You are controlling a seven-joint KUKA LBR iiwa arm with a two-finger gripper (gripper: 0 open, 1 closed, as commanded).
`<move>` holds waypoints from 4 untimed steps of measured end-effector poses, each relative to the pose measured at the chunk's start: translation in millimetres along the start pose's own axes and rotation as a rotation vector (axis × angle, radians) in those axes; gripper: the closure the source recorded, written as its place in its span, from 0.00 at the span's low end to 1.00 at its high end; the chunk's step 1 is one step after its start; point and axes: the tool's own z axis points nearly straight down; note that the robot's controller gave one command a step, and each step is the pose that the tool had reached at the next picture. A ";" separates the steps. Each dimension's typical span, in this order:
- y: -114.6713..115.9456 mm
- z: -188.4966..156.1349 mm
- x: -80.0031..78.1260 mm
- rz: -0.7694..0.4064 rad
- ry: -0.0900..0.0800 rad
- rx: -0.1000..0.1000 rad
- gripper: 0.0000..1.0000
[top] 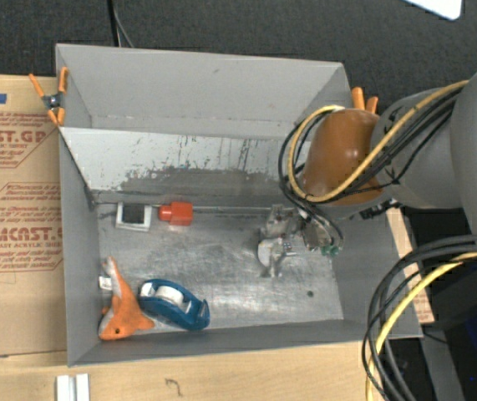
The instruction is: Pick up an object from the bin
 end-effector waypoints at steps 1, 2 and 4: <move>0.0 0.1 0.0 0.000 0.000 0.000 1.00; -0.4 -1.3 0.0 0.000 0.003 -0.002 1.00; 3.0 -20.0 2.4 -0.001 0.016 -0.012 1.00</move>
Offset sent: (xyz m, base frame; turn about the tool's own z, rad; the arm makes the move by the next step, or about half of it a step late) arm -0.0001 -0.0001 0.0107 0.0001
